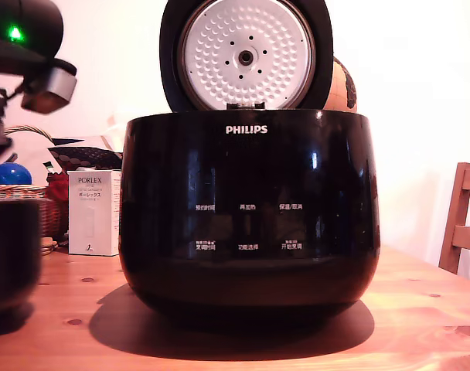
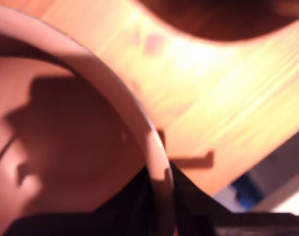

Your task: Pick up the metallic pot next to the rice cooker

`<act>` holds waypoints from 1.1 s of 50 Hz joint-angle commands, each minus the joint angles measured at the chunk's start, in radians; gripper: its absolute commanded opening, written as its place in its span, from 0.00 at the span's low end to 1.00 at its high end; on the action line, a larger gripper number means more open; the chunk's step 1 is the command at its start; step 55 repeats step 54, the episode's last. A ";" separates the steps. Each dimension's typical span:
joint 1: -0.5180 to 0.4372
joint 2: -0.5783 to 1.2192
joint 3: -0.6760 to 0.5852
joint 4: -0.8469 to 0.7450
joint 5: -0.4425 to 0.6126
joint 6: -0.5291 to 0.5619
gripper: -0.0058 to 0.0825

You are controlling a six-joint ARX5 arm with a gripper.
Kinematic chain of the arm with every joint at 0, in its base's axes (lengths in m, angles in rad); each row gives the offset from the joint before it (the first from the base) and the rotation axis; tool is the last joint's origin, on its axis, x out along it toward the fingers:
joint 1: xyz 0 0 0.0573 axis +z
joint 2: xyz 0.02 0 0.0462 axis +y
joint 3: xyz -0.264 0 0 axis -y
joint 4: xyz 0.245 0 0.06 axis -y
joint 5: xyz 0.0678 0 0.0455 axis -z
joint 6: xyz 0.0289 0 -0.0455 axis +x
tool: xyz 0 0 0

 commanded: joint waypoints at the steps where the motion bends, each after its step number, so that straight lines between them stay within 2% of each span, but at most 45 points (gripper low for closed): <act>1: -0.019 0.010 0.021 -0.027 -0.013 -0.021 0.04; 21: -0.112 0.010 0.189 -0.181 -0.135 -0.066 0.04; 29: -0.145 0.010 0.255 -0.242 -0.150 -0.082 0.04; 44: -0.185 0.003 0.358 -0.251 -0.167 -0.082 0.04; 55: -0.189 -0.008 0.372 -0.253 -0.167 -0.082 0.04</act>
